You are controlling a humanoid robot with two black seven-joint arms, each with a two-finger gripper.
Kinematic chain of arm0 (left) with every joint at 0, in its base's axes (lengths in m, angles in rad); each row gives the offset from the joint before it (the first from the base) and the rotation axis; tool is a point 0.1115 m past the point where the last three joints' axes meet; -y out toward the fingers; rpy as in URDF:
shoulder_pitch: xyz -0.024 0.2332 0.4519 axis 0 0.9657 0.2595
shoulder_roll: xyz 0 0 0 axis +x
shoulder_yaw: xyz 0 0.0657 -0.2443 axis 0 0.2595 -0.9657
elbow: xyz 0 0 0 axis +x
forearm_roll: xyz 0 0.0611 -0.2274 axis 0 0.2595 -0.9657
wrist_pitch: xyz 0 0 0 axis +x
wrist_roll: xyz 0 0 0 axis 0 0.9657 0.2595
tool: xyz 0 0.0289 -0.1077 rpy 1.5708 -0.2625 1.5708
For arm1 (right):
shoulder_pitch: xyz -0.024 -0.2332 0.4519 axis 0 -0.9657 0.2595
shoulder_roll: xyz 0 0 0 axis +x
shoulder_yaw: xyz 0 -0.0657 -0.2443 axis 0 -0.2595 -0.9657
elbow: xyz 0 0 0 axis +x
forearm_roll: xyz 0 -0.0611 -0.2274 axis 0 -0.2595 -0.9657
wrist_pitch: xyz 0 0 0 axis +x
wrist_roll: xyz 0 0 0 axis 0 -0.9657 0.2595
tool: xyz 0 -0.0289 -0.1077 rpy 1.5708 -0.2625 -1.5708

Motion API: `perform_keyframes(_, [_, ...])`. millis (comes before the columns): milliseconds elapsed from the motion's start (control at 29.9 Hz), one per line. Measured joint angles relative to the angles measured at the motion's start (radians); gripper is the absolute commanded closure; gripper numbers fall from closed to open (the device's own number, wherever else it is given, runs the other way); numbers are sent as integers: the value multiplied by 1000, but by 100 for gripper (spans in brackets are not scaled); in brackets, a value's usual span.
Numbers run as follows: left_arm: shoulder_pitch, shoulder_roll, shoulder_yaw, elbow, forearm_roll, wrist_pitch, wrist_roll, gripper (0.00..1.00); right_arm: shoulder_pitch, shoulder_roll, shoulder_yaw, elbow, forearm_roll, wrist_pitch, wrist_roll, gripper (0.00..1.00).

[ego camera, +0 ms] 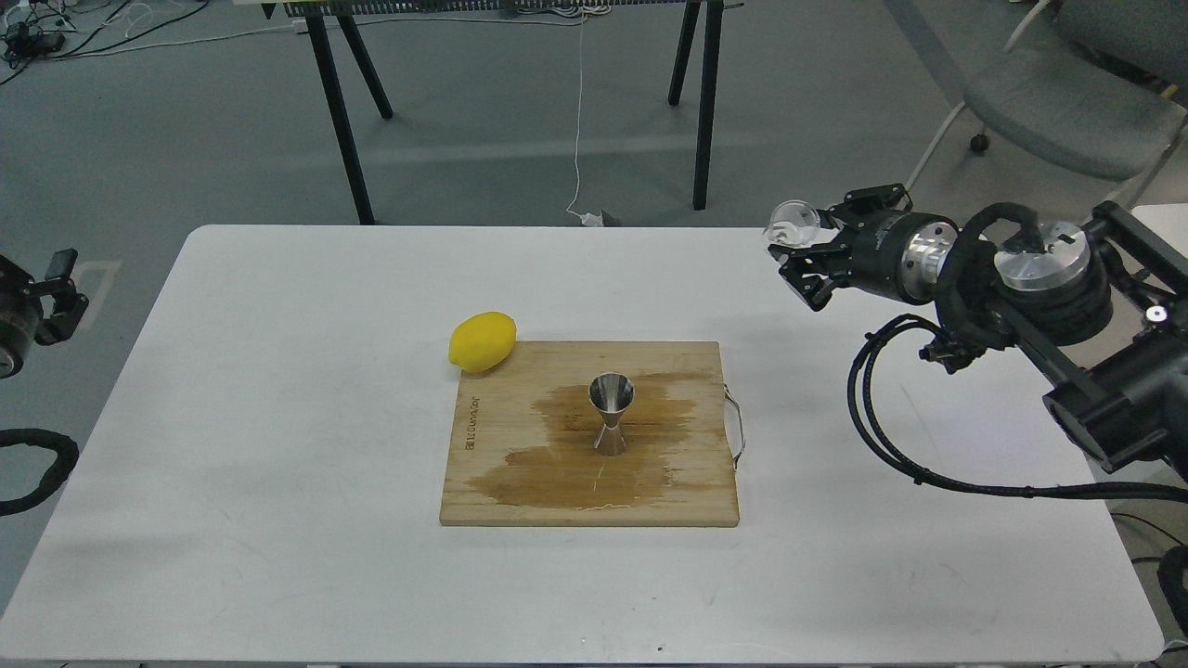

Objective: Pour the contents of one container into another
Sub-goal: 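Lift the clear glass with the right gripper above the jigger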

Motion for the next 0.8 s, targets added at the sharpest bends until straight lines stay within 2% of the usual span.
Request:
perform_keyframes(334, [0,-4,1,1,1,0,0,0,168,15,-286,144,-198,0,13,62])
perform_keyframes(568, [0,-24,2,1,1,0,0,0,191,31,-425,260,-395,0,62,62])
perform_keyframes(802, [-2,-28,2,1,1,0,0,0,205,33,-543,297,-617,0,112,62])
